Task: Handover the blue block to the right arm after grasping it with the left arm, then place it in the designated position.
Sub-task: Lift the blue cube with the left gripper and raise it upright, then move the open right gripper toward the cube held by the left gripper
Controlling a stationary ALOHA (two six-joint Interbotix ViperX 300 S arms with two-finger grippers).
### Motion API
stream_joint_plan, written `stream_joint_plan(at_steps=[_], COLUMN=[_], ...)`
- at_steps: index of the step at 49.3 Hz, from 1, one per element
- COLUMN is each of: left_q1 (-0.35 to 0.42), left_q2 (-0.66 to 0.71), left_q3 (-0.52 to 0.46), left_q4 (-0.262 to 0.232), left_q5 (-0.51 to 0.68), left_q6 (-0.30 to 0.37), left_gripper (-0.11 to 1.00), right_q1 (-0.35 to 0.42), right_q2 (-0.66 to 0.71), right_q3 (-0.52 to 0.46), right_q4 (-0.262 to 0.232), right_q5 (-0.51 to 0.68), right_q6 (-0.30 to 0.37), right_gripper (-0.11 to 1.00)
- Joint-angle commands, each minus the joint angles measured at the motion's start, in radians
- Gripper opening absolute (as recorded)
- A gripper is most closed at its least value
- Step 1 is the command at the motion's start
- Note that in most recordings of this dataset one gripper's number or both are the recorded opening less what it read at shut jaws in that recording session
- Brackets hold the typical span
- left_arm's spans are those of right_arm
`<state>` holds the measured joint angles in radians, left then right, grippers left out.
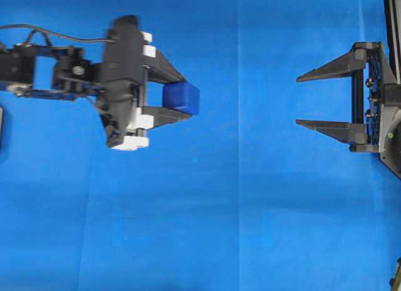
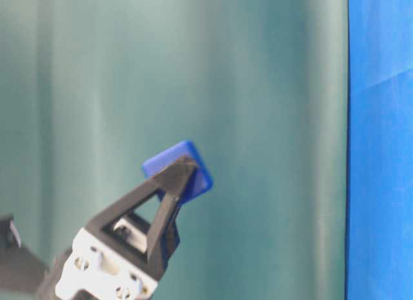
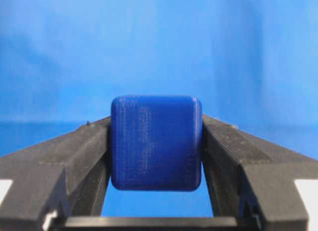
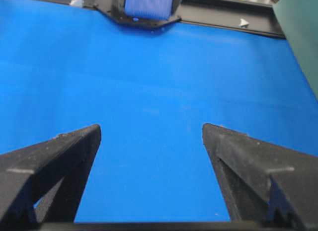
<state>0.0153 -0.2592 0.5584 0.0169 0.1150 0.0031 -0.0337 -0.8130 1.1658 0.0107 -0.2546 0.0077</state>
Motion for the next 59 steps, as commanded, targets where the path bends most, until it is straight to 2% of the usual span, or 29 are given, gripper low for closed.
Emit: stream_joint_plan(at_steps=[1, 6, 12, 37, 41, 49, 59], left_q1=[-0.002, -0.002, -0.002, -0.002, -0.002, -0.002, -0.002], left_q2=[-0.055, -0.087, -0.107, -0.109, -0.109, -0.109, -0.109], left_q3=[0.046, 0.115, 0.161, 0.175, 0.175, 0.175, 0.175], left_q4=[0.003, 0.003, 0.0, 0.0, -0.002, -0.002, -0.003], left_q5=[-0.132, -0.272, -0.365, -0.376, -0.376, -0.376, -0.376], left_q6=[0.002, 0.002, 0.0, -0.008, -0.008, -0.008, -0.009], left_gripper=[0.46, 0.46, 0.46, 0.46, 0.46, 0.46, 0.46], right_q1=[-0.002, 0.0, -0.002, 0.0, 0.0, -0.002, -0.002], right_q2=[0.003, 0.003, 0.003, 0.003, 0.003, 0.0, 0.0], right_q3=[-0.028, -0.031, -0.031, -0.032, -0.034, -0.057, -0.101], right_q4=[0.002, 0.002, 0.002, -0.009, -0.038, -0.129, -0.222], right_q5=[-0.011, -0.012, -0.017, -0.025, -0.025, 0.0, 0.072], right_q6=[0.0, 0.0, 0.0, -0.008, -0.025, -0.086, -0.224], right_gripper=[0.94, 0.94, 0.94, 0.94, 0.94, 0.94, 0.94])
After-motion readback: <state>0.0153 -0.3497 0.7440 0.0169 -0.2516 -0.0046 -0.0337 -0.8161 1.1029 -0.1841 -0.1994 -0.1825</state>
